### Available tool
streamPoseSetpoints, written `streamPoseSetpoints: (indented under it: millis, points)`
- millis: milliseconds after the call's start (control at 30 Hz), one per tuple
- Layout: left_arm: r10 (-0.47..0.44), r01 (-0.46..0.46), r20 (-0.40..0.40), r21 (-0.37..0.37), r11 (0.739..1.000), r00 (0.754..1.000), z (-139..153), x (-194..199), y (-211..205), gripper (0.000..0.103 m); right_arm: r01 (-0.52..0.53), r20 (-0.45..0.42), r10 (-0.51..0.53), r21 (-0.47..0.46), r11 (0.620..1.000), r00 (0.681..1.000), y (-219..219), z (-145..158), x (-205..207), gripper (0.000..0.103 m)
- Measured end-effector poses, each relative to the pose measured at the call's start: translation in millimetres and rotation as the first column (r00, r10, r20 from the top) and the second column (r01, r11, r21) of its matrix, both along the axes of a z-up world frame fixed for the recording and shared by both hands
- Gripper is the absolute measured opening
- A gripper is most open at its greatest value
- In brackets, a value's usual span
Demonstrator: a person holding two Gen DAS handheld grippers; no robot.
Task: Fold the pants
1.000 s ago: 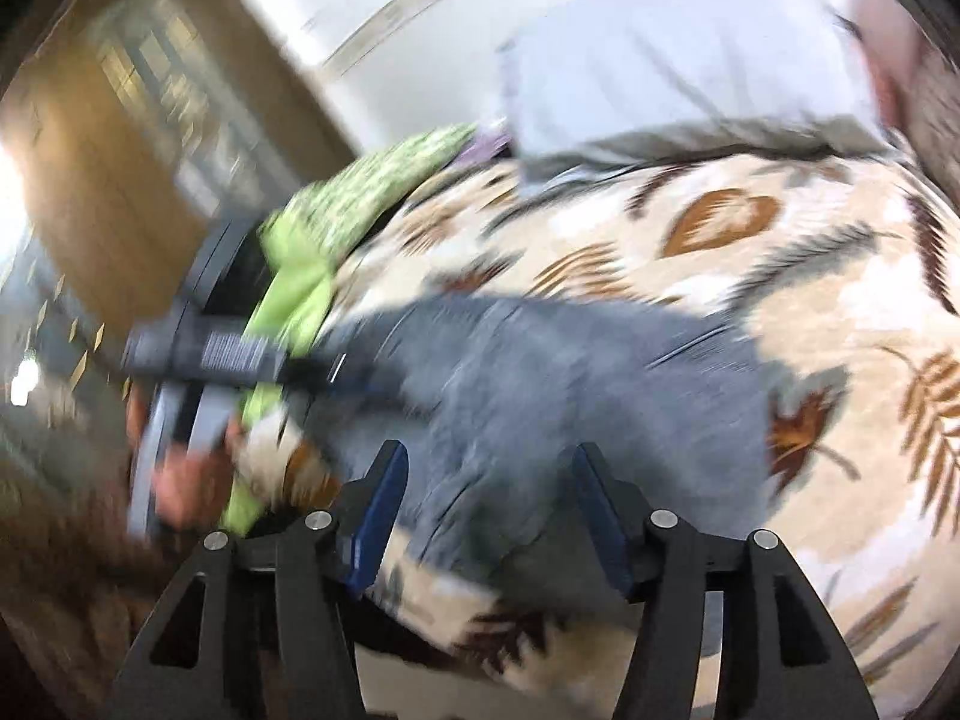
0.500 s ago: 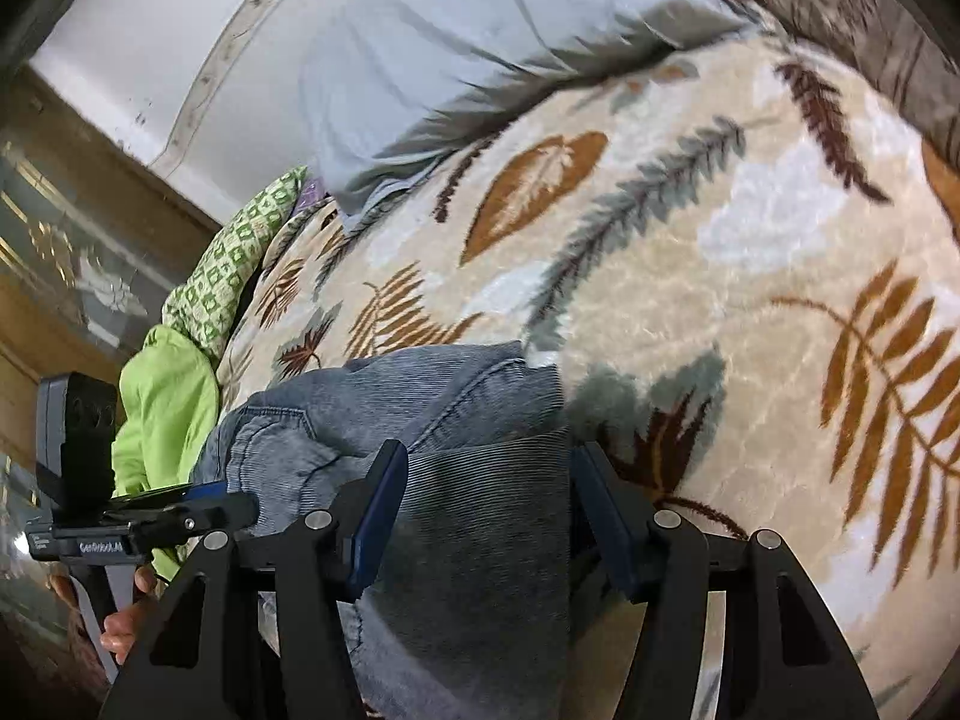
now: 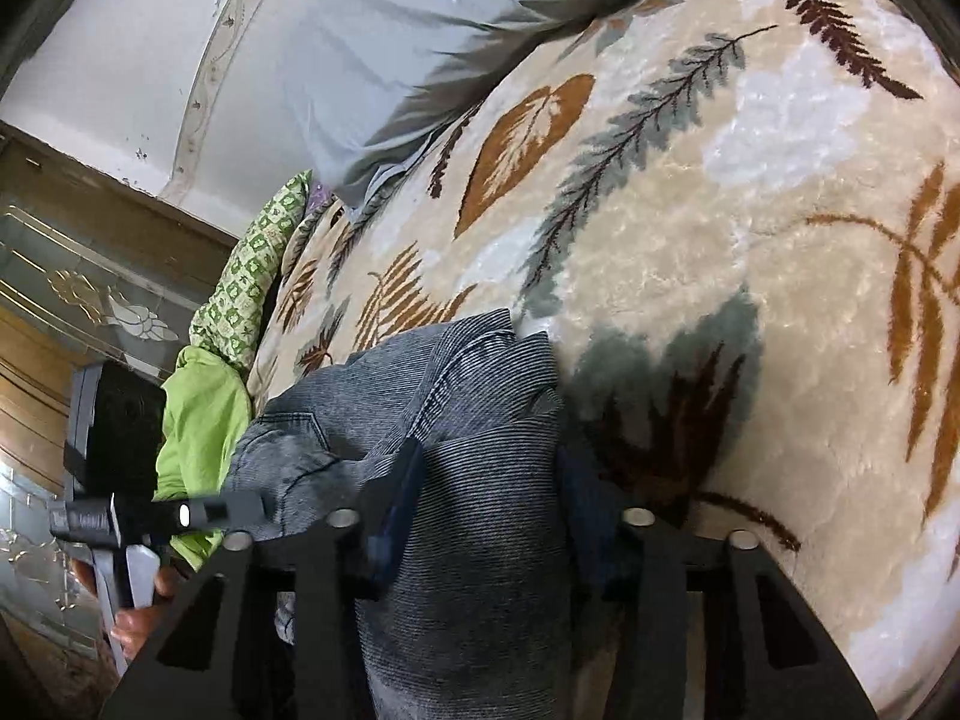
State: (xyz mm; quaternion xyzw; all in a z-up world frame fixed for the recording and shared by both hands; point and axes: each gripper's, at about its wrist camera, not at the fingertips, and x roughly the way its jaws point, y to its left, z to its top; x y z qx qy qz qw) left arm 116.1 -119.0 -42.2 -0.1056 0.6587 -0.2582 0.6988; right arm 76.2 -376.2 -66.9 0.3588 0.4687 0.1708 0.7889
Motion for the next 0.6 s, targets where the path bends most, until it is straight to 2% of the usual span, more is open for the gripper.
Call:
streamPoseSetpoints:
  millis: [33,67,167,233,267,333,400,433,533,600]
  points:
    - [-0.016,0.016,0.000,0.006,1.000,1.000,-1.5,-5.3,-2.2,0.040,-0.002,0.005,0.002,-0.007,1.000,1.000,-0.1,1.2,-0.2,0.026]
    - [-0.025,0.025,-0.002,0.021,0.999,1.000,-3.1,-7.9,-3.2,0.006,-0.005,0.009,0.005,-0.028,1.000,1.000,0.5,2.5,-0.6,0.017]
    - [0.014,-0.014,0.015,0.044,0.999,1.000,-0.4,-12.7,5.5,0.003,-0.030,0.032,0.033,-0.089,0.996,0.999,6.4,11.0,-0.4,0.010]
    - [0.039,-0.042,0.100,0.026,0.999,0.994,25.4,-12.3,13.4,0.003,-0.035,0.089,0.046,-0.120,0.992,0.995,11.3,31.2,0.2,0.009]
    - [0.046,-0.049,0.159,0.017,0.999,0.986,39.8,-11.7,16.4,0.003,-0.033,0.146,0.053,-0.136,0.990,0.988,14.8,49.2,0.0,0.009]
    - [0.046,-0.054,0.240,0.025,0.998,0.970,57.2,-9.1,19.6,0.003,-0.038,0.194,0.075,-0.189,0.981,0.978,22.2,67.1,2.6,0.009]
    - [0.041,-0.052,0.215,0.045,0.998,0.976,49.9,-3.3,20.3,0.003,-0.049,0.188,0.100,-0.258,0.965,0.977,32.2,67.9,9.9,0.009]
    - [0.047,-0.057,0.176,0.055,0.997,0.983,38.8,-1.3,21.5,0.003,-0.057,0.172,0.108,-0.278,0.959,0.979,35.8,61.9,13.6,0.009]
    - [0.070,-0.072,0.054,0.036,0.997,0.996,7.0,-4.4,22.9,0.004,-0.059,0.143,0.106,-0.300,0.952,0.984,39.9,46.3,15.9,0.009]
    - [0.071,-0.072,0.019,0.040,0.997,0.997,-5.7,-9.0,19.8,0.005,-0.058,0.132,0.102,-0.304,0.951,0.986,38.1,38.2,14.2,0.009]
